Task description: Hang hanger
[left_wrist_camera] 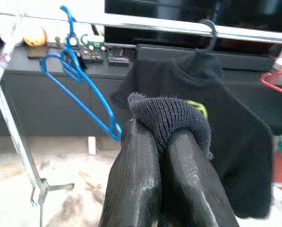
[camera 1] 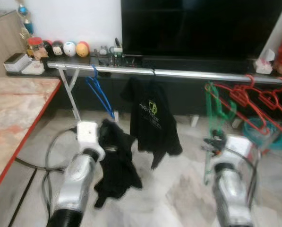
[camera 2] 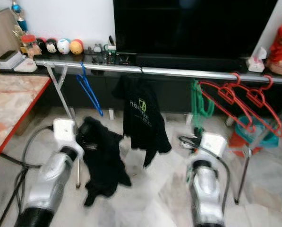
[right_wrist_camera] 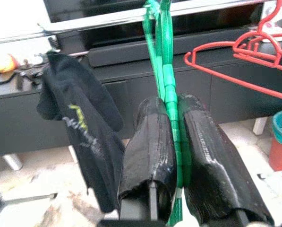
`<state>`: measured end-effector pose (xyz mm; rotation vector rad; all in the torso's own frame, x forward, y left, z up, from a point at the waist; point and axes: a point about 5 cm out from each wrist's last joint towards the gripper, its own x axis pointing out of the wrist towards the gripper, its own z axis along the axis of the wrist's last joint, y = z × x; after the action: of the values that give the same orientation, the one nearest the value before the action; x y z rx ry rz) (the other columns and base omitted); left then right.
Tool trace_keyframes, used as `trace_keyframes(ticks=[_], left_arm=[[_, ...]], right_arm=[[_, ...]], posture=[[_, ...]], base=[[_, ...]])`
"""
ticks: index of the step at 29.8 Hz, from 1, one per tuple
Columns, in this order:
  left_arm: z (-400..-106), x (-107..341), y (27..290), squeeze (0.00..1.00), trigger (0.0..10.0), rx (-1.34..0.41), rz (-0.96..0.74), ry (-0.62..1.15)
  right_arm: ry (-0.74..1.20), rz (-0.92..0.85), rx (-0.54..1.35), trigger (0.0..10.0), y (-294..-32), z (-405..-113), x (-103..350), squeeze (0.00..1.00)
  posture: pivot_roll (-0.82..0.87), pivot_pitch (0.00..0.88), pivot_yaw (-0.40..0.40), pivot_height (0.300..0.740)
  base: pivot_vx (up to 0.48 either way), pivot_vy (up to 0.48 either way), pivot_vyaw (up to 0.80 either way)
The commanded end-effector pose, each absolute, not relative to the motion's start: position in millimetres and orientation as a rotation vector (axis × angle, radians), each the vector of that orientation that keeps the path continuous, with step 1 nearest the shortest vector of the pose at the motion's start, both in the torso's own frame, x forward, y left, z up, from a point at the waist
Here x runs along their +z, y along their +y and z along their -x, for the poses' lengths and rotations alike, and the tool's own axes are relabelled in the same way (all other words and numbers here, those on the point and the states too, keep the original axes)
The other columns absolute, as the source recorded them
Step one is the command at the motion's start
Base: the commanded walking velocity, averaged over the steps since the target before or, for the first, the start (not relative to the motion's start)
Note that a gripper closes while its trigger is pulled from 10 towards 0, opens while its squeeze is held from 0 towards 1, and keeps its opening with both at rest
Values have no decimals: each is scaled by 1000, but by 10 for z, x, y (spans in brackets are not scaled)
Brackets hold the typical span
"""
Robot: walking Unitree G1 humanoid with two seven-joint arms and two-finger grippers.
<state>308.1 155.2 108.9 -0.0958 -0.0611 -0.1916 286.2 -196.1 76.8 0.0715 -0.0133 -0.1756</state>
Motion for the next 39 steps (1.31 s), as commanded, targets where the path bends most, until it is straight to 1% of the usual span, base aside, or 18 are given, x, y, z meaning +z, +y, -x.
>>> trace_keyframes(ticks=[1, 7, 13, 16, 17, 19, 23, 28, 33, 39], left_arm=[[-3110, 1181, 1466, 0, 10000, -214, 102, -103], [-3113, 1186, 1464, 0, 10000, -215, 103, -102], [-3112, 1177, 1468, 0, 10000, -210, 103, -99], [-3085, 1104, 1492, 0, 10000, -209, 87, -69], [-3066, 997, 1524, 0, 10000, -214, 60, -22], [-3025, 847, 1579, 0, 10000, -215, 50, 39], [-2972, 742, 1638, 0, 10000, -196, 43, 77], [-2957, 730, 1637, 0, 10000, -193, 41, 78], [-2957, 713, 1619, 0, 10000, -196, 44, 77], [-2958, 722, 1606, 0, 10000, -200, 44, 74]], right_arm=[[-20, -68, -225, 10000, -2090, -2858, 798, 0], [-1, -68, -234, 10000, -2121, -2848, 777, 0], [112, -122, -313, 10000, -2200, -2809, 600, 0], [149, -93, -322, 10000, -2238, -2785, 537, 0], [142, -104, -326, 10000, -2248, -2790, 547, 0], [134, -109, -329, 10000, -2255, -2805, 570, 0], [129, -103, -323, 10000, -2253, -2827, 590, 0], [120, -96, -311, 10000, -2270, -2865, 620, 0], [108, -68, -253, 10000, -2273, -2961, 696, 0], [145, -17, -223, 10000, -2326, -3073, 730, 0]], posture=[[-16, 0, 5, 740], [-15, 0, 3, 740], [-12, 0, 2, 740], [-10, 0, 3, 740], [-10, 0, 4, 740], [-11, 0, 5, 740], [-11, 0, 5, 740], [-9, 0, 2, 740], [-11, 0, -1, 740], [-8, 0, -1, 740]], base=[[401, 0, 0], [407, 0, 0], [409, 0, 0], [396, 0, 0], [311, 0, 0], [0, 0, 0], [0, 0, 0], [0, 0, 0], [0, 0, 0], [0, 0, 0]])
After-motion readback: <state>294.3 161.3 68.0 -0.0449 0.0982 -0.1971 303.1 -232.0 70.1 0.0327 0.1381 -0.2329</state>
